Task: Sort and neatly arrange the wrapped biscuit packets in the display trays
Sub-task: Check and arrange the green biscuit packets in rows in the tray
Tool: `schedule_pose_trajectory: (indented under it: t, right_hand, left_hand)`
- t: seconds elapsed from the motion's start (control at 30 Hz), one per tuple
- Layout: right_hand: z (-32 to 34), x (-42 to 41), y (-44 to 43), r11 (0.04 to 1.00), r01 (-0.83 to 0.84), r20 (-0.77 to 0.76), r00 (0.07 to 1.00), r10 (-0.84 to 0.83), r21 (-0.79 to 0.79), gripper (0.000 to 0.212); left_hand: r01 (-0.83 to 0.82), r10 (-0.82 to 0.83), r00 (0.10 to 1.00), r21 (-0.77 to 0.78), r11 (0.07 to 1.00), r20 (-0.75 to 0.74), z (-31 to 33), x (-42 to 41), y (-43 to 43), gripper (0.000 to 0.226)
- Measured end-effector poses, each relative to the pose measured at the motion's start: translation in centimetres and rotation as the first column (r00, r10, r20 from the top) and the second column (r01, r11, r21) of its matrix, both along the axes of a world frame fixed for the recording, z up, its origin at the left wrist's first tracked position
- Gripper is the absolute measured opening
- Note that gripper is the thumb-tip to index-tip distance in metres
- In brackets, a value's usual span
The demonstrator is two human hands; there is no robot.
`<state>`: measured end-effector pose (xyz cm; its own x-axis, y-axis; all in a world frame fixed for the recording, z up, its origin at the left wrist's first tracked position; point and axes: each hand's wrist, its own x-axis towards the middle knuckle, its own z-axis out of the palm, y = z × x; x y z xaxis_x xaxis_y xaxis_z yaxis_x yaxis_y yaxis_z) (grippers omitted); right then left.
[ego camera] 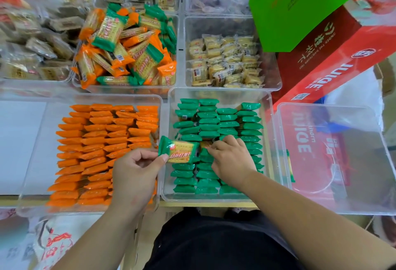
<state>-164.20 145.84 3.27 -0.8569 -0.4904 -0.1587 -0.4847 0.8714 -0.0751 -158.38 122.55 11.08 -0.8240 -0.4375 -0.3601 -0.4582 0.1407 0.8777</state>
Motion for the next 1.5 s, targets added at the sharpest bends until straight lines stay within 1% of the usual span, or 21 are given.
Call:
schedule_pose_trajectory:
  t: [0.1, 0.2, 0.27, 0.3, 0.33, 0.37, 0.4, 0.43, 0.53, 0.6, 0.67, 0.87, 1.03, 1.13, 1.17, 1.23, 1.3, 1.33, 1.37, 1.47, 1.5]
  right_hand:
    - [1.0, -0.1, -0.5, 0.995, -0.018, 0.143, 0.990, 0.005, 0.094, 0.055]
    - [2.4, 0.0, -1.2, 0.996, 0.007, 0.193, 0.981, -0.023, 0.084, 0.061]
    - [3.9, 0.4, -1.3, 0.990, 0.126, 0.244, 0.964, -0.108, -0.060, 0.055]
    - [4.6, 0.7, -1.3, 0.949, 0.249, 0.326, 0.929, -0.176, -0.195, 0.047]
    - [5.6, 1.0, -1.2, 0.856, 0.406, 0.465, 0.855, -0.231, -0.321, 0.039]
    - [6.6, 1.5, -1.0, 0.720, 0.562, 0.614, 0.752, -0.239, -0.408, 0.032]
    - [7.6, 2.0, -0.8, 0.573, 0.680, 0.714, 0.666, -0.219, -0.458, 0.026]
    - [8.4, 2.4, -0.3, 0.473, 0.739, 0.754, 0.624, -0.208, -0.481, 0.021]
    - [10.6, 3.5, 0.8, 0.316, 0.769, 0.757, 0.625, -0.188, -0.556, 0.007]
    - [11.8, 3.8, 1.4, 0.205, 0.788, 0.767, 0.614, -0.187, -0.580, 0.005]
    - [12.9, 4.1, 2.0, 0.137, 0.791, 0.767, 0.611, -0.194, -0.596, 0.005]
    - [15.0, 4.6, 2.8, 0.043, 0.790, 0.768, 0.605, -0.210, -0.611, 0.012]
    - [15.8, 4.6, 2.5, 0.032, 0.743, 0.719, 0.657, -0.229, -0.669, 0.010]
    - [15.4, 4.5, 2.9, 0.037, 0.753, 0.726, 0.645, -0.238, -0.657, 0.008]
    - [15.3, 4.4, 3.1, 0.019, 0.773, 0.756, 0.626, -0.194, -0.635, 0.010]
    - [15.3, 4.3, 3.5, -0.072, 0.829, 0.829, 0.558, 0.031, -0.555, 0.014]
    - [15.3, 4.4, 3.9, -0.158, 0.877, 0.829, 0.481, 0.285, -0.454, 0.026]
    - [15.4, 4.4, 4.0, -0.171, 0.889, 0.817, 0.457, 0.352, -0.424, 0.029]
    - [15.4, 4.4, 4.0, -0.176, 0.898, 0.809, 0.439, 0.390, -0.403, 0.035]
    - [15.6, 4.3, 3.7, -0.183, 0.906, 0.798, 0.423, 0.430, -0.381, 0.067]
    - [15.7, 4.2, 3.7, -0.192, 0.906, 0.794, 0.424, 0.436, -0.378, 0.068]
  left_hand:
    - [-0.007, 0.007, 1.000, 0.036, 0.999, 0.017, 0.1, 0.3, 0.4, 0.007]
    - [-0.012, 0.007, 0.999, 0.102, 0.995, 0.046, 0.1, 0.5, 0.8, 0.008]
    - [-0.035, 0.022, 0.997, 0.172, 0.984, 0.072, 0.0, 0.8, 0.9, 0.011]
    - [-0.054, 0.036, 0.996, 0.213, 0.976, 0.086, 0.0, 0.8, 1.0, 0.012]
    - [-0.068, 0.046, 0.994, 0.248, 0.966, 0.095, 0.0, 0.9, 1.1, 0.013]
    - [-0.074, 0.049, 0.994, 0.278, 0.958, 0.095, 0.2, 1.0, 1.3, 0.014]
    - [-0.069, 0.045, 0.995, 0.306, 0.949, 0.086, 0.5, 1.1, 1.6, 0.014]
    - [-0.057, 0.035, 0.997, 0.336, 0.940, 0.071, 0.9, 1.2, 1.8, 0.013]
    - [0.016, -0.027, 0.999, 0.407, 0.913, 0.023, 2.2, 1.3, 2.4, 0.017]
    - [0.044, -0.053, 0.999, 0.427, 0.903, 0.011, 2.9, 1.3, 2.6, 0.014]
    - [0.075, -0.078, 0.997, 0.425, 0.902, -0.009, 3.5, 1.1, 2.7, 0.008]
    - [0.220, -0.200, 0.975, 0.273, 0.936, -0.100, 5.2, 0.8, 2.8, 0.008]
    - [0.146, -0.127, 0.989, 0.359, 0.922, -0.075, 5.4, 0.4, 3.1, 0.016]
    - [0.162, -0.129, 0.986, 0.410, 0.898, -0.108, 6.7, 0.5, 3.6, 0.006]
    - [0.178, -0.139, 0.983, 0.434, 0.883, -0.121, 7.2, 0.6, 3.6, 0.005]
    - [0.209, -0.155, 0.977, 0.504, 0.838, -0.148, 7.9, 0.6, 3.4, 0.008]
    - [0.227, -0.156, 0.973, 0.574, 0.787, -0.171, 8.4, 0.5, 3.0, 0.008]
    - [0.231, -0.152, 0.972, 0.597, 0.768, -0.180, 8.5, 0.3, 2.9, 0.008]
    - [0.228, -0.147, 0.972, 0.607, 0.761, -0.181, 8.4, 0.3, 2.8, 0.008]
    - [0.214, -0.155, 0.977, 0.609, 0.764, -0.148, 7.7, 0.0, 2.5, 0.010]
    - [0.205, -0.158, 0.979, 0.608, 0.767, -0.131, 7.2, 0.0, 2.5, 0.009]
